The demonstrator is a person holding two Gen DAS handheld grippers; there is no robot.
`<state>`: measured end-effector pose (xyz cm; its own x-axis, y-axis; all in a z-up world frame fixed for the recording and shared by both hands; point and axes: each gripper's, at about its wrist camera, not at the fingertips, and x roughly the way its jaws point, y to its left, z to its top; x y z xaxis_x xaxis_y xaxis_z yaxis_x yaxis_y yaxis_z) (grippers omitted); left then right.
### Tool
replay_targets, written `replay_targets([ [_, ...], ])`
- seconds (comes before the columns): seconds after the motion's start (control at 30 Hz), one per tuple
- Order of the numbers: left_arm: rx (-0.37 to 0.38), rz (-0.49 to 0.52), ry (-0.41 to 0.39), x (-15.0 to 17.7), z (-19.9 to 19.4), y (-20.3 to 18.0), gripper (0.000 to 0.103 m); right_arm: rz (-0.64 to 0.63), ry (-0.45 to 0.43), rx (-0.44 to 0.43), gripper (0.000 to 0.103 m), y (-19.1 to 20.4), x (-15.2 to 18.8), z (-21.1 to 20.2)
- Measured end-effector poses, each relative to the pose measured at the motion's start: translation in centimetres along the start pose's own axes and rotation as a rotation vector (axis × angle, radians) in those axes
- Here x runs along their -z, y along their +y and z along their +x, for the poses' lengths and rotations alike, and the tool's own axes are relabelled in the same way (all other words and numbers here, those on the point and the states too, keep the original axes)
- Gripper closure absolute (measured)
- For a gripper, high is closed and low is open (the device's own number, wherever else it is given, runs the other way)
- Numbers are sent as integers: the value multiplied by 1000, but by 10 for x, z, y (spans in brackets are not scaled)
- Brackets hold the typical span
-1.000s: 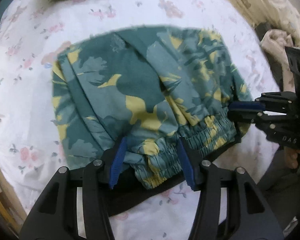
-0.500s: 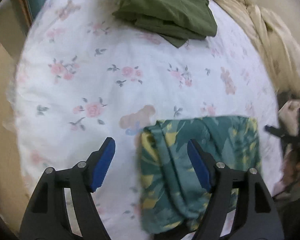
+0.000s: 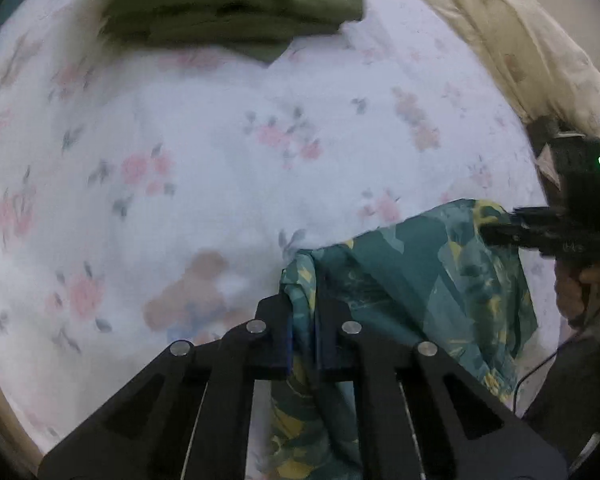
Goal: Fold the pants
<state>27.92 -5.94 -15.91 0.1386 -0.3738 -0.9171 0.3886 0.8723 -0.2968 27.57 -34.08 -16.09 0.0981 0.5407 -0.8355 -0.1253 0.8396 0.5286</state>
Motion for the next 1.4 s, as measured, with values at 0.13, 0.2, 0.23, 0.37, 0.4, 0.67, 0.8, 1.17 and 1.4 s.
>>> replay_targets([
  [0.13, -42, 28, -97, -16, -19, -3, 98, -66, -107, 43, 95, 8, -14, -22],
  [0.2, -81, 50, -213, -24, -43, -7, 98, -103, -203, 66, 95, 16, -20, -41],
  [0.23, -105, 95, -276, -25, -54, -14, 98, -139, -256, 78, 95, 23, -21, -51],
  [0.37, -126, 177, -313, -23, -58, -24, 98, -245, -303, 115, 95, 37, -20, -65],
  [0.4, -125, 183, -312, -19, -59, -23, 98, -268, -312, 114, 95, 37, -15, -66],
  [0.67, -195, 315, -357, 13, -71, -39, 98, -427, -388, 207, 96, 52, 25, -80],
  [0.8, -221, 402, -349, 38, -78, -47, 98, -560, -419, 232, 96, 69, 59, -87],
  [1.17, -203, 669, -232, 128, -59, -75, 98, -731, -265, 278, 96, 75, 144, -63],
  [1.4, -340, 778, -55, 171, -12, -91, 88, -711, -126, 374, 93, 66, 162, -27],
])
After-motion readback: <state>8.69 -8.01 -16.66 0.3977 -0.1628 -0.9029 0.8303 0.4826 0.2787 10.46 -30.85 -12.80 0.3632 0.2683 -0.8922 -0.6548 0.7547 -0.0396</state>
